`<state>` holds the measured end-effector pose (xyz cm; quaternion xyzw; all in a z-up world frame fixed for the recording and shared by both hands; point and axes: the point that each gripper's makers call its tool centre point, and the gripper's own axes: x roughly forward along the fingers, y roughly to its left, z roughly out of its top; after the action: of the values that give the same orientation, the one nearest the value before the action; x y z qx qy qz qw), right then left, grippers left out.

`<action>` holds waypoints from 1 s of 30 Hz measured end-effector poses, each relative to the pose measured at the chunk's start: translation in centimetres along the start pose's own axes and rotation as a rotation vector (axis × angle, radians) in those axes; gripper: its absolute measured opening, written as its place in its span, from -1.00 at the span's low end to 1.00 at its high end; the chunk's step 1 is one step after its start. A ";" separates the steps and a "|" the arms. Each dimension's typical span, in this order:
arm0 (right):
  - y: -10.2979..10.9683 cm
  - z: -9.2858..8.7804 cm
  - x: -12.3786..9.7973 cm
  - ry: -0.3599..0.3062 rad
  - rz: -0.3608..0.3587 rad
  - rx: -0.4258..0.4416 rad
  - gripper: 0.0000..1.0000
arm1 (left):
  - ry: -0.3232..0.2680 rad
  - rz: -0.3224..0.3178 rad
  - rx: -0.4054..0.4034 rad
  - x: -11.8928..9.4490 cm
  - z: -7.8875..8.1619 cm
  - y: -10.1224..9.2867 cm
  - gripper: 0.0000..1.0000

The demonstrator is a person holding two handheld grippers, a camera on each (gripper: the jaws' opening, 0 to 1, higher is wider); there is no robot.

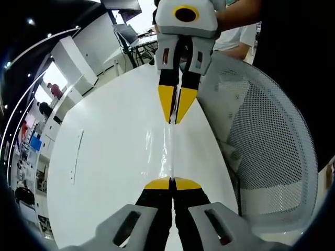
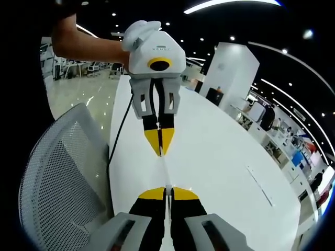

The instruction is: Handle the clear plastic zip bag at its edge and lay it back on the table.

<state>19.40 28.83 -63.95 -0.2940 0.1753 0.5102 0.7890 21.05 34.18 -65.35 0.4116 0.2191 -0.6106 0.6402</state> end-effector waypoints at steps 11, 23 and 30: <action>0.1 0.0 0.0 -0.005 0.001 0.006 -1.00 | 0.006 -0.004 0.000 0.0 -0.1 -0.1 -1.00; 0.4 0.0 0.6 -0.012 0.021 0.011 -1.00 | 0.016 -0.014 -0.015 0.1 -0.9 -0.2 -1.00; 0.1 0.1 0.5 -0.017 0.018 0.012 -1.00 | 0.016 -0.015 -0.014 0.0 -0.8 0.1 -1.00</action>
<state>19.47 29.28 -64.18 -0.2834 0.1740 0.5188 0.7875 21.27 34.81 -65.74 0.4105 0.2316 -0.6104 0.6366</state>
